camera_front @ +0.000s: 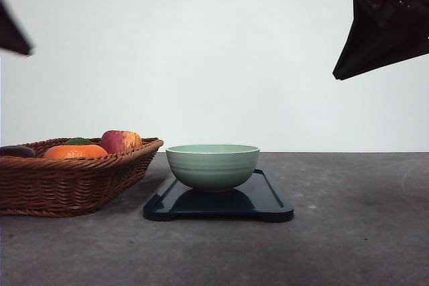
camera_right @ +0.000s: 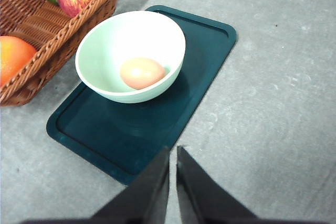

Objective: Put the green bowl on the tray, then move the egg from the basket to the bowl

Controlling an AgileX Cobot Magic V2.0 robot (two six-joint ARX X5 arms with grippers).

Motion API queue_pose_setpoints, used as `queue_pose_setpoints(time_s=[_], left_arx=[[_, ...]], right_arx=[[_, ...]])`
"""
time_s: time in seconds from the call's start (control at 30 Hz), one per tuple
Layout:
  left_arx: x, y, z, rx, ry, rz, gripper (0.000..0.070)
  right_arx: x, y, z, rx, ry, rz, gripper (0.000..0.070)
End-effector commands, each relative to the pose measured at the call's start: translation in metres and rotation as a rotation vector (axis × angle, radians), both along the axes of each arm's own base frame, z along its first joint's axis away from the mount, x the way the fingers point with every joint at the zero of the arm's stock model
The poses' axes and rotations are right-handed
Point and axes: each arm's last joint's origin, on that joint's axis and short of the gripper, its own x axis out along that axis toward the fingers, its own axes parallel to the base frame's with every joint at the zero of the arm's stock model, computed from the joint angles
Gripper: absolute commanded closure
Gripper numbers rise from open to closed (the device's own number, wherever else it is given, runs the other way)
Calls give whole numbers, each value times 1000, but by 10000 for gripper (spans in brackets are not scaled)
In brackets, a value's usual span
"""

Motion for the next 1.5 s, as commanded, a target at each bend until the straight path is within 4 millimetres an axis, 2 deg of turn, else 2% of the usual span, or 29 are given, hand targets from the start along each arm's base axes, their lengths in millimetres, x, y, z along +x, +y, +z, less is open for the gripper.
queue_pose_setpoints(time_s=[0.0,0.1,0.2,0.5,1.17,1.33,1.47], left_arx=[[-12,6,-17,13,-46,23,700],[-30,16,-43,8,-108,83,700],[-41,21,-60,-3,-166,122,700],[-44,29,-92,9,-226,275,700],[-43,29,-92,10,-226,277,700],[-43,29,-92,10,-227,277,700],[-43,29,-92,10,-227,277,700]], right_arx=[[1,2,1,5,-7,3,685],[1,2,1,5,-7,3,685],[1,2,1,5,-7,3,685],[1,2,1,5,-7,3,685],[3,3,6,27,-50,3,685],[-3,-3,11,-55,-125,40,685],[-9,-15,12,-131,-214,36,685]])
